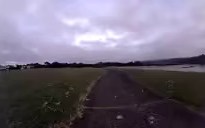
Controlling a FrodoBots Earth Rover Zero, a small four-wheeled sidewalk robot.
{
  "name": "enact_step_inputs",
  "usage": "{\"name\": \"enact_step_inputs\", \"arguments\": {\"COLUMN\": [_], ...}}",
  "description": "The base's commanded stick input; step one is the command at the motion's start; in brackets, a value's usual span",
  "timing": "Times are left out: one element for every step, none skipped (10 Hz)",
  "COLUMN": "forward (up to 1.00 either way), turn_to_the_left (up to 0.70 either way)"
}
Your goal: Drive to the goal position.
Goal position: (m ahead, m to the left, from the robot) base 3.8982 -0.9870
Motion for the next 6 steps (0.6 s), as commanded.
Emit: {"name": "enact_step_inputs", "arguments": {"forward": [0.50, 0.50, 0.50, 0.50, 0.50, 0.50], "turn_to_the_left": [0.00, 0.00, 0.00, 0.00, 0.03, 0.14]}}
